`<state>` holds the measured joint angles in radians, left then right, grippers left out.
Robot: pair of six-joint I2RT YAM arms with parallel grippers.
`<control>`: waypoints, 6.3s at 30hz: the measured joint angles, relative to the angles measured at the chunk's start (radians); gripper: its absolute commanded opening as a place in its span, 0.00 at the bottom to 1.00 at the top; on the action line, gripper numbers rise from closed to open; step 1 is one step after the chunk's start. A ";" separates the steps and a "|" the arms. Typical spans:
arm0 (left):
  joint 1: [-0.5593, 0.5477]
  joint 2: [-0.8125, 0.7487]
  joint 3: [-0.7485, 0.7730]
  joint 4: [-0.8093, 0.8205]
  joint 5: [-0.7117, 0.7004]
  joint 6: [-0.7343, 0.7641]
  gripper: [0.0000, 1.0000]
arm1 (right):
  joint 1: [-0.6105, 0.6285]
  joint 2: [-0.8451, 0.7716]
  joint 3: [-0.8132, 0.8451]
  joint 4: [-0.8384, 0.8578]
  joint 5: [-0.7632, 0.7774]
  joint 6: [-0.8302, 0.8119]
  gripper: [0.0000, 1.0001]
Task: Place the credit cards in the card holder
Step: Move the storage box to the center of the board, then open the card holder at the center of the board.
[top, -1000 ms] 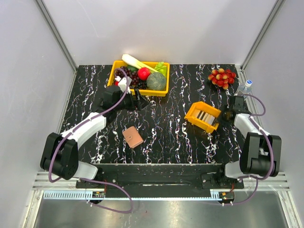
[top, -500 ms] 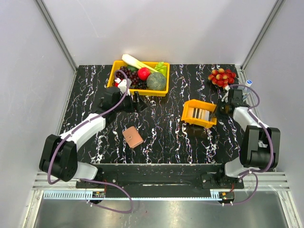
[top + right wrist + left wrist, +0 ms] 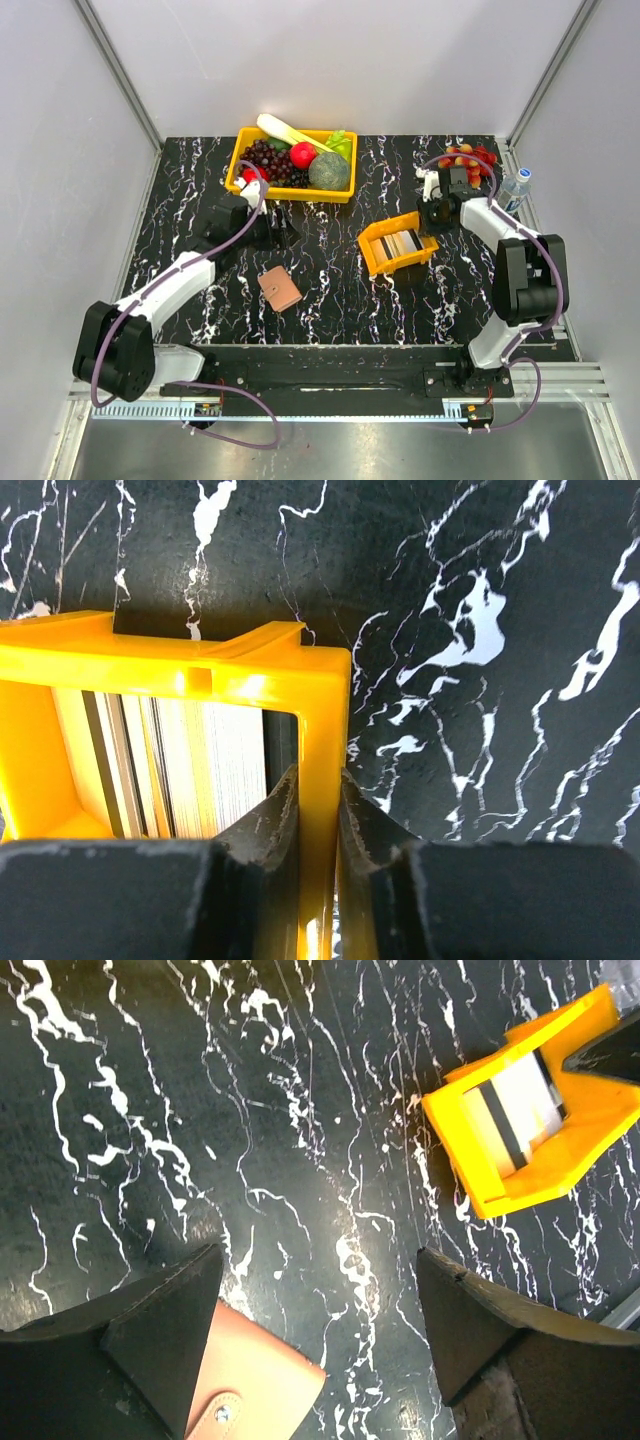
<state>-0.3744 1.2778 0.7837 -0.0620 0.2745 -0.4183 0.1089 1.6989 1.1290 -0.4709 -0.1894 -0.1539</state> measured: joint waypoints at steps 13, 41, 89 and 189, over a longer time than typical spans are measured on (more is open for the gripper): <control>0.001 -0.122 -0.198 -0.108 -0.108 -0.062 0.88 | -0.005 0.089 0.114 -0.095 -0.039 -0.351 0.31; 0.001 -0.150 -0.299 -0.141 -0.237 -0.183 0.60 | 0.385 -0.259 -0.033 0.252 -0.099 0.409 0.45; 0.018 0.007 -0.447 0.271 -0.052 -0.300 0.23 | 0.631 0.407 -0.214 1.159 -0.414 1.230 0.15; -0.314 0.422 -0.069 0.255 0.371 0.159 0.13 | 0.426 0.411 0.208 -0.183 -0.578 0.242 0.00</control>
<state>-0.6880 1.6993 0.7147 0.1928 0.6453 -0.2592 0.5354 2.1101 1.3365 -0.6544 -0.7677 0.0883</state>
